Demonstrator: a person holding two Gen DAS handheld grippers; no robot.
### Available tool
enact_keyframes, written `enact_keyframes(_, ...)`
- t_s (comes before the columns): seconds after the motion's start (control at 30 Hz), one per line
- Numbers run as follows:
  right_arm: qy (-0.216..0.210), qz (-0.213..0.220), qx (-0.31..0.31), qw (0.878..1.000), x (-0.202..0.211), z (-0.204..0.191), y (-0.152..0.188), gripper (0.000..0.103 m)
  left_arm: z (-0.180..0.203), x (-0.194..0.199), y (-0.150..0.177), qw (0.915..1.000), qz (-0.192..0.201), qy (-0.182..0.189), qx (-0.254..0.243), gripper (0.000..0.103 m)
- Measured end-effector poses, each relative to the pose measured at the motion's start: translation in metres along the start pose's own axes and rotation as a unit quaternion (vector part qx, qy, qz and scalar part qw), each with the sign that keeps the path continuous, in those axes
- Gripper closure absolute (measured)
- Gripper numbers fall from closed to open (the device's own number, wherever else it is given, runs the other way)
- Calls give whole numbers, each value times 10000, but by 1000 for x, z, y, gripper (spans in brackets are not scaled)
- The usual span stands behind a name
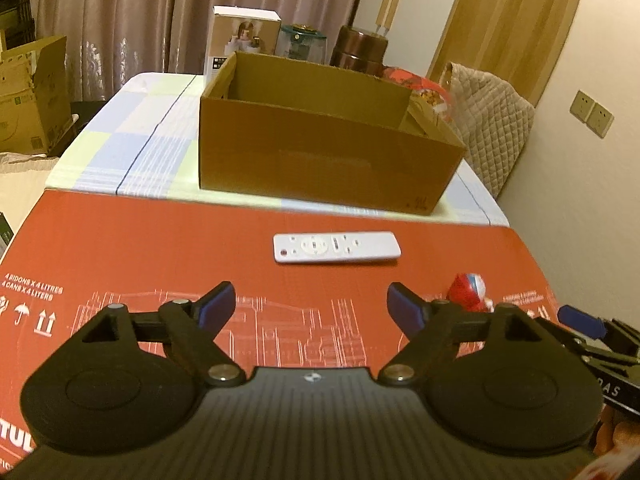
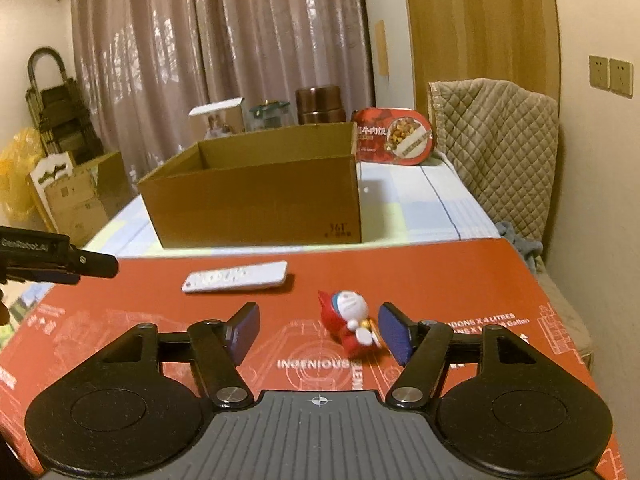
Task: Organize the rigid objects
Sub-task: 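Withdraw both tools from the box back toward the mat, then grasp the red-and-blue Doraemon figure with the right gripper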
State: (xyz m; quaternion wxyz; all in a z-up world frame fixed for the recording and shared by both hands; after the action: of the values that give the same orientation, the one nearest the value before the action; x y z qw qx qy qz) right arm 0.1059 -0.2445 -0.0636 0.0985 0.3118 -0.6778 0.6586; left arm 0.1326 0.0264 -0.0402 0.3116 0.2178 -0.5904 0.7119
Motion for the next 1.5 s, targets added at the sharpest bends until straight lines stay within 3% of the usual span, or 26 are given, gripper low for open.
enact_keyframes(0.23,121,-202,75,9997,-8,8,12,40,-2,0,15,9998,-81,-86,-142,22)
enact_keyframes(0.63,117,-569,421,9974,-52,23,9,40,2,-27,12,9985,-97,140,-515,22)
enact_keyframes(0.83,6,-688,790,9945,-85,30,-1,40,2,-51,5,9961,-138,163,-859,22)
enact_keyframes(1.17,-261,-1070,985,9890,-130,31,1,41,-5,-88,1,9939,-229,341,-1026,22)
enact_keyframes(1.43,-276,-1193,899,9884,-143,31,1,60,-6,-105,1,9931,-208,524,-1031,22)
enact_keyframes(1.5,-223,-1211,906,9882,-144,31,2,60,-6,-107,1,9930,-204,556,-1023,22)
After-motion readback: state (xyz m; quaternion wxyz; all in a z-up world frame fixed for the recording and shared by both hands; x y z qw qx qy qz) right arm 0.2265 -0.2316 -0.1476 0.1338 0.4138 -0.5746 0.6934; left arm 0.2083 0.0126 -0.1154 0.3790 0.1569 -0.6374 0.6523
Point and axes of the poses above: each gripper's, at about its wrist camera, not at the fingertips, and x roughly against the way its jaws point, z to its right, y to its underside, the point moved 5 cm from there along -x, roughly the way its jaws point
